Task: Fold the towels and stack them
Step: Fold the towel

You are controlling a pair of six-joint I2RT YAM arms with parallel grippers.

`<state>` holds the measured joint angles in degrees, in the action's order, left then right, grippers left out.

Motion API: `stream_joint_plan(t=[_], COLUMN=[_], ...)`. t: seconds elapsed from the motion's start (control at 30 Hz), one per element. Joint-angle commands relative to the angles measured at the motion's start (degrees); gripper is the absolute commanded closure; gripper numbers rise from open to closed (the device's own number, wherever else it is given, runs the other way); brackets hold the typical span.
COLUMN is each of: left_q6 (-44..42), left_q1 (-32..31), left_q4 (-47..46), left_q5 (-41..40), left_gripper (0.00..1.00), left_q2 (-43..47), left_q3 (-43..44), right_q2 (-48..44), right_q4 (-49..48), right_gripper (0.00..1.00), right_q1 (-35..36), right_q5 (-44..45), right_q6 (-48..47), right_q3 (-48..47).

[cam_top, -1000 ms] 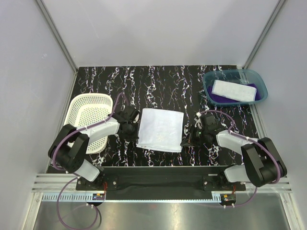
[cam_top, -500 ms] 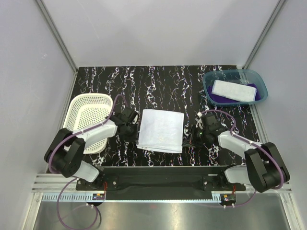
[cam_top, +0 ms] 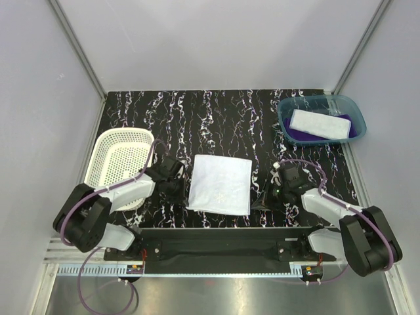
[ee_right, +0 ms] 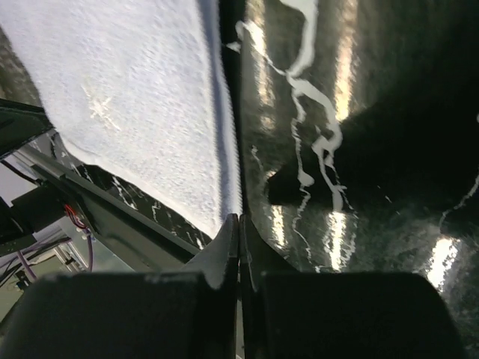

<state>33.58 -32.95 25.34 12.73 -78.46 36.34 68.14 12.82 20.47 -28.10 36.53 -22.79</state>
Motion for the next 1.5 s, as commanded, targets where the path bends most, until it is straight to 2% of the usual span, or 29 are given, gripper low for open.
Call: stream_joint_plan(t=[0.0,0.07,0.1,0.13,0.23,0.27,0.3,0.4,0.57,0.63,0.77,1.0,1.27,1.47], left_q6=[-0.18,-0.62,-0.89,-0.97,-1.33,-1.33,-1.5,-1.94,-0.89,-0.63,0.77,1.84,-0.62,0.95], left_q1=[0.08,0.08,0.08,0.08,-0.01,-0.01,0.08,0.08,0.08,-0.01,-0.01,-0.19,-0.27,-0.27], left_q4=[-3.02,-1.7,-1.53,-0.92,-0.04,0.32,0.84,2.08,-0.03,-1.86,-5.56,-5.48,-0.03,-8.19], left_q5=[0.55,-0.68,-0.69,-0.6,0.01,-0.25,-0.51,-1.22,0.1,0.71,2.56,-1.04,-1.31,6.42], left_gripper=[1.0,0.99,0.96,0.81,0.7,0.63,0.62,0.61,0.62,0.62,0.62,0.62,0.59,0.59], left_q2=[-1.43,-1.87,-1.79,-1.35,0.05,1.28,1.81,2.43,2.78,2.35,0.59,0.93,5.77,2.44], left_q3=[-0.04,0.66,0.93,1.45,1.72,2.42,2.94,5.49,4.98,3.57,0.5,-2.24,6.99,4.98], right_q2=[-0.02,0.06,-0.11,-0.98,-3.61,-4.24,-4.59,-5.3,-0.21,2.25,5.33,5.7,-1.61,2.07], right_q4=[-4.64,-5.35,-5.17,-3.69,-1.58,-0.53,0.53,2.65,2.65,1.16,-3.93,0.18,8.01,6.7], right_gripper=[1.0,0.93,0.92,0.86,0.81,0.78,0.78,0.78,0.75,0.69,0.69,0.68,0.77,0.79], right_q1=[0.62,0.54,0.62,0.62,0.54,0.62,0.54,0.62,1.24,1.5,1.94,1.94,2.56,7.12], right_q5=[-0.2,-0.9,-0.99,-0.56,1.28,2.25,2.87,3.66,3.23,3.05,0.33,9.37,11.05,5.25], right_q6=[2.93,3.37,3.28,2.93,3.11,3.02,2.76,2.14,0.91,0.82,2.49,1.96,0.82,1.17], right_q3=[1.51,1.87,1.61,1.52,0.82,-0.75,-1.81,-5.42,-8.59,-8.24,-4.04,-2.88,-8.33,-13.69])
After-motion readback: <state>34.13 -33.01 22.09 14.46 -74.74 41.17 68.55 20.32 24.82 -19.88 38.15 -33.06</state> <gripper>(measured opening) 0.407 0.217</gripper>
